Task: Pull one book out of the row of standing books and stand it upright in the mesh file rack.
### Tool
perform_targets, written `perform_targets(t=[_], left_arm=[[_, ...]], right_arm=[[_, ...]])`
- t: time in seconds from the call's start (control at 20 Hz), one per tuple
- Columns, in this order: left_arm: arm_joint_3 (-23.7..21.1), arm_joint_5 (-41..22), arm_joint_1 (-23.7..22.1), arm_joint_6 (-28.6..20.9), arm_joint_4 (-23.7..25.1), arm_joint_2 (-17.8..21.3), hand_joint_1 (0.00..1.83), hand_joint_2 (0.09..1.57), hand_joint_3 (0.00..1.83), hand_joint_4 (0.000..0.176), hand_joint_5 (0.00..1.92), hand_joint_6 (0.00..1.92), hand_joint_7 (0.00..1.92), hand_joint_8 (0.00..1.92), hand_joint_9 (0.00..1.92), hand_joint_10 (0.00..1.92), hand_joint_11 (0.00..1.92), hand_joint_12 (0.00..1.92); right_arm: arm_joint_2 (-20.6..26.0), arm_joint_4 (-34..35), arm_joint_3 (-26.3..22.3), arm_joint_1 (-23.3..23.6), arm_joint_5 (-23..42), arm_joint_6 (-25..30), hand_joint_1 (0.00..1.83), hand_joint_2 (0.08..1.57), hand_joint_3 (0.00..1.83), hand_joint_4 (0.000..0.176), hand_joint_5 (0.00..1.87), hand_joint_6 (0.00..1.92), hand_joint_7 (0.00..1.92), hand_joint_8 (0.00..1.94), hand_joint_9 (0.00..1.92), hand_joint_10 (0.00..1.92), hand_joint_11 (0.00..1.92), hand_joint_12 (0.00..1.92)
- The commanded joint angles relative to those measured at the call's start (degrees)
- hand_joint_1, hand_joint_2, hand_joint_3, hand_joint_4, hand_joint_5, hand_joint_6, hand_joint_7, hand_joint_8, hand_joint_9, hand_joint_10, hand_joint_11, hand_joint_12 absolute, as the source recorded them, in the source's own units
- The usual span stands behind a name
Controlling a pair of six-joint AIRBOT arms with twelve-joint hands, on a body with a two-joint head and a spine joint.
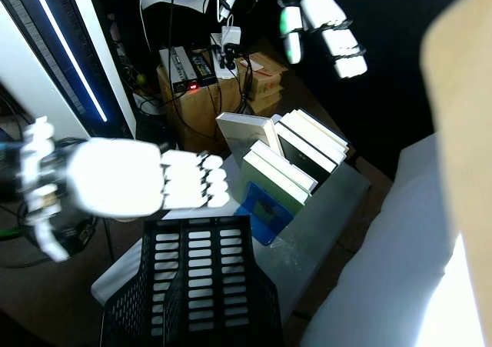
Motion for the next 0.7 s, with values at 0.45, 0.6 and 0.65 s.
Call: perform_targets(t=[0.45, 0.6, 0.65], left_arm=[[3.12, -4.97, 0.97, -0.4, -7.21, -0.79, 0.48, 1.33, 0.0, 0.0, 0.0, 0.0, 0.0, 0.0, 0.0, 0.0, 0.0, 0.0], [3.34, -5.19, 1.71, -0.66, -8.46, -0.78, 0.48, 1.33, 0.0, 0.017, 0.0, 0.0, 0.0, 0.0, 0.0, 0.0, 0.0, 0.0], [3.34, -5.36, 2.16, -0.85, -8.78, -0.74, 0.44, 1.33, 0.0, 0.03, 0.0, 0.0, 0.0, 0.0, 0.0, 0.0, 0.0, 0.0]], right_arm=[[-9.46, -29.5, 4.94, 9.99, -1.66, 17.86, 0.59, 1.09, 0.0, 0.0, 0.0, 0.0, 0.0, 0.0, 0.0, 0.0, 0.0, 0.0], [-11.54, -31.46, 5.56, 10.9, -1.69, 18.12, 0.61, 1.05, 0.0, 0.0, 0.0, 0.0, 0.0, 0.0, 0.0, 0.0, 0.0, 0.0], [-12.33, -31.88, 5.85, 11.22, -1.68, 18.12, 0.61, 1.05, 0.0, 0.0, 0.0, 0.0, 0.0, 0.0, 0.0, 0.0, 0.0, 0.0]])
